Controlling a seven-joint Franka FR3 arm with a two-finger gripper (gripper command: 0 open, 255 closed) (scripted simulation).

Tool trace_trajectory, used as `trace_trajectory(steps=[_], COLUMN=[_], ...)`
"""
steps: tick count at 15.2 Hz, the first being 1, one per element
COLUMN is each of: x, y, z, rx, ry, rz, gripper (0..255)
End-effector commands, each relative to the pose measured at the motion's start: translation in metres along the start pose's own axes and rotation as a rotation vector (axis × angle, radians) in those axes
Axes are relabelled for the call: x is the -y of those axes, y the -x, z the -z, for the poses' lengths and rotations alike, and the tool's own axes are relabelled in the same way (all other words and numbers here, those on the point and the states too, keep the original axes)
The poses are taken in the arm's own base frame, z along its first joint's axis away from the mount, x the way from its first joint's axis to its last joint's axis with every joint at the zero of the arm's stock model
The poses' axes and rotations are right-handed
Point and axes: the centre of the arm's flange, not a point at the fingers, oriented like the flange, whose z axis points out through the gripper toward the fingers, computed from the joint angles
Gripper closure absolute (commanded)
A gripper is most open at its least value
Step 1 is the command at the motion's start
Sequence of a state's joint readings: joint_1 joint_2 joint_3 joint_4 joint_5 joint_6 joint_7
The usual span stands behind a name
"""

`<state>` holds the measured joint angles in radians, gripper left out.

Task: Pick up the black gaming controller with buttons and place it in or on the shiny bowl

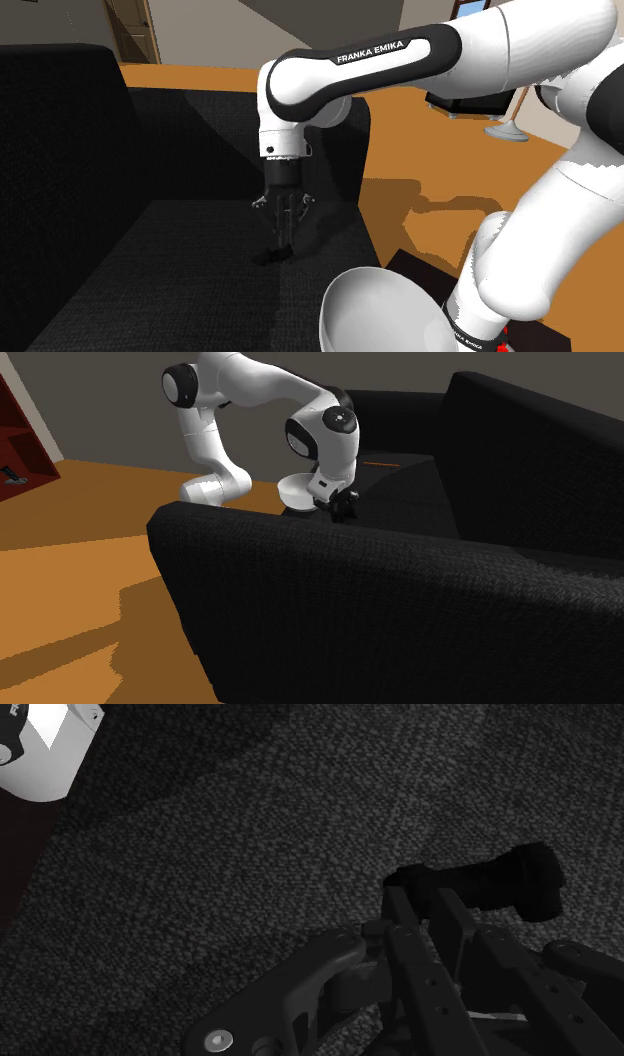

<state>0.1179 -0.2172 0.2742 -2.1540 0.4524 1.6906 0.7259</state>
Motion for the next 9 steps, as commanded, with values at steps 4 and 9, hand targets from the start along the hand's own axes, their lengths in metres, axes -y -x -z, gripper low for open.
trace_trajectory(steps=[4,9], x=[0.003,0.005], y=[0.012,0.023], z=[0.024,0.047], rx=[0.000,0.000], ry=[0.000,0.000], rz=[0.000,0.000], gripper=[255,255])
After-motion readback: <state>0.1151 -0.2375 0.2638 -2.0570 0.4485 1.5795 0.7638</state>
